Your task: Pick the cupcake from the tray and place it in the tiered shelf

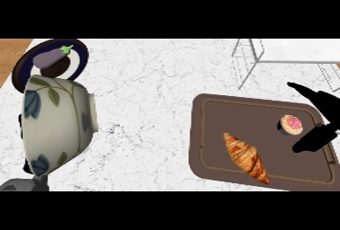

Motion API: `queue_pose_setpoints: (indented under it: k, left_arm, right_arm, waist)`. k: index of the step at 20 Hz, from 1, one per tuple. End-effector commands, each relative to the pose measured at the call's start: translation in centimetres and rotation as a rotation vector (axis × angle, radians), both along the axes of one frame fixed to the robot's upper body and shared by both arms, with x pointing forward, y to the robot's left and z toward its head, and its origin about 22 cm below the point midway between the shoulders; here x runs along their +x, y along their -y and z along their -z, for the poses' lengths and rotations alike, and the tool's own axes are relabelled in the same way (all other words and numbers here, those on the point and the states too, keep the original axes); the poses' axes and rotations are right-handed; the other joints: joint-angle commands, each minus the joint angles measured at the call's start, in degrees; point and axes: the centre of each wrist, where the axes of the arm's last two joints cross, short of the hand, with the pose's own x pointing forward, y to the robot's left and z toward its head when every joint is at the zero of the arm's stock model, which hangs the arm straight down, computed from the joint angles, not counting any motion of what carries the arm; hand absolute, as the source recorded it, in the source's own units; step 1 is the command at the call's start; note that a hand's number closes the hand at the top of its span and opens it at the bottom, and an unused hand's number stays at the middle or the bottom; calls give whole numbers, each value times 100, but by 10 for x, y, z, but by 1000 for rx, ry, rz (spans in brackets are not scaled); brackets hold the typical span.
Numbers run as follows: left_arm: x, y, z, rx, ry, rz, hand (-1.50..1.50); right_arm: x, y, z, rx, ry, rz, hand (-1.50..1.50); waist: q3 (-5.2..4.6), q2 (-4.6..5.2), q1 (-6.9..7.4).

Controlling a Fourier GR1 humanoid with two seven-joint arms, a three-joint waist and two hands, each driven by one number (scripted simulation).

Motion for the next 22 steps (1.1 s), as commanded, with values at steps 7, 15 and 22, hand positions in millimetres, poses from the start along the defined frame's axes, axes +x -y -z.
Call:
queue_pose_setpoints:
  k: [7,15,22]
  left_arm:
    - [-10,8,9,-32,-53,18,0]
    - [1,9,8,-61,-69,36,0]
    - [0,17,16,-50,-63,46,0]
  right_arm:
    - [19,-7,23,10,45,9,-150]
    - [32,-15,47,15,58,-25,-150]
    - [10,-9,88,-27,-46,-259,150]
  waist:
    - [-65,49,19]
    - [-65,53,15]
    - [-63,61,2]
